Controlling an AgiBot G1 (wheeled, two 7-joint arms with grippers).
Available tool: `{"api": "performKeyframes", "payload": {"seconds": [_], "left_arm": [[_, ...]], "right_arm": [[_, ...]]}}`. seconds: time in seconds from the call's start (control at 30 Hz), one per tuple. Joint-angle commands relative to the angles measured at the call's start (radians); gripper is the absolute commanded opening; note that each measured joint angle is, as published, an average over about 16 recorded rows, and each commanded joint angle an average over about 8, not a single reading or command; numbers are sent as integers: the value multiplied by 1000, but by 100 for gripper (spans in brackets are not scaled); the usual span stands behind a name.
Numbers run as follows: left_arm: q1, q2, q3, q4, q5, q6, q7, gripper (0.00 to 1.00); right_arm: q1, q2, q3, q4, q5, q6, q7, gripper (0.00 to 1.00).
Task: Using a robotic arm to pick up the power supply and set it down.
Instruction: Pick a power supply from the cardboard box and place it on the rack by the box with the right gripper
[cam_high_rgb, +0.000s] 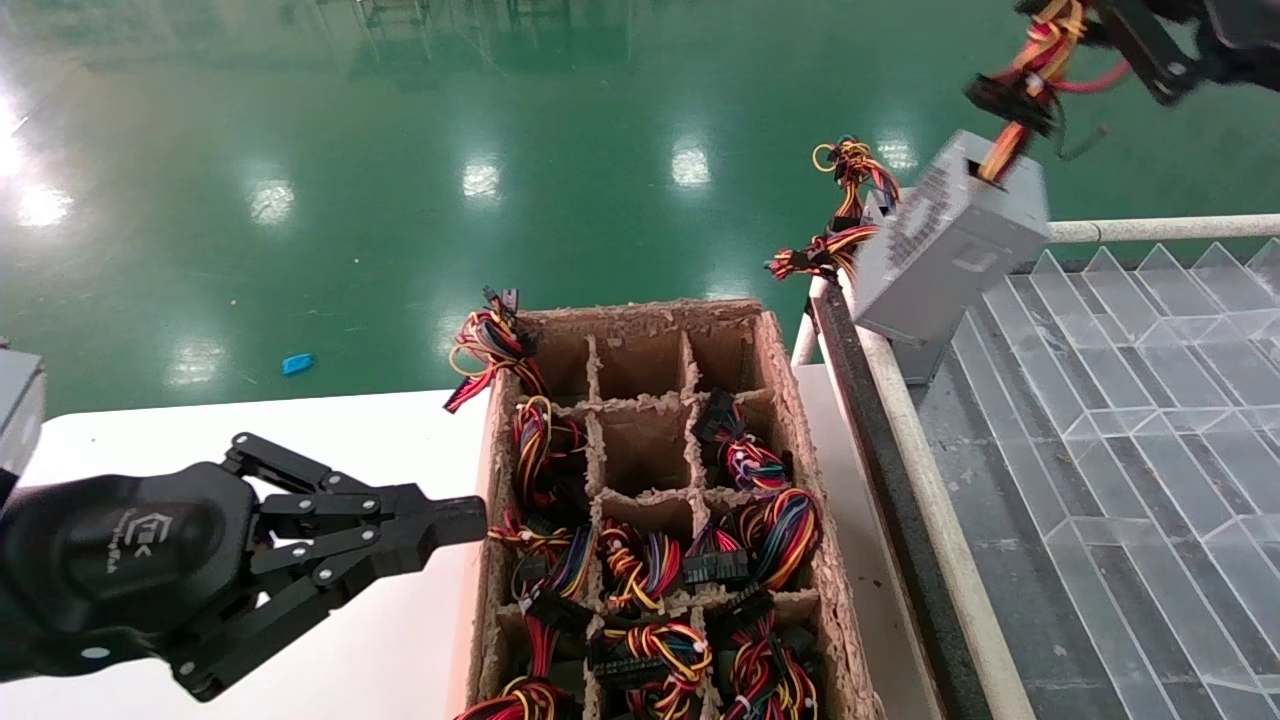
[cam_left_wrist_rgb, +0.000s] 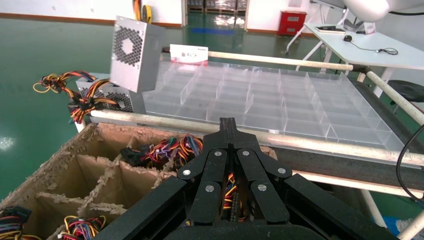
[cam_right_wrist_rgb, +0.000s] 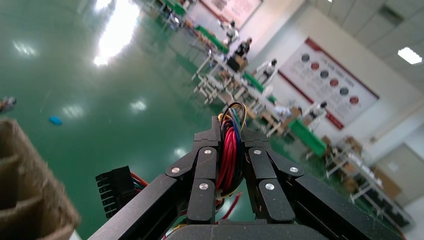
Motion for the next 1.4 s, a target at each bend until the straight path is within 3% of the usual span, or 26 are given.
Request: {"api": "performKeyframes", "payload": {"seconds": [0.03, 0.33, 0.57, 0.83, 1.4], "left_arm": [[0, 0, 0, 0, 0, 0, 0, 0], [0, 0, 0, 0, 0, 0, 0, 0], [0, 0, 0, 0, 0, 0, 0, 0], [0, 0, 0, 0, 0, 0, 0, 0], [0, 0, 0, 0, 0, 0, 0, 0]], "right_arm": [[-20, 31, 8, 1, 7, -5, 10, 0], [-126, 112, 20, -1, 12, 30, 43, 0], [-190, 119, 17, -1, 0, 86, 48, 0], [-211, 72, -12, -3, -34, 125, 42, 0], [-161, -71, -98, -22, -143, 213, 79, 0]]}}
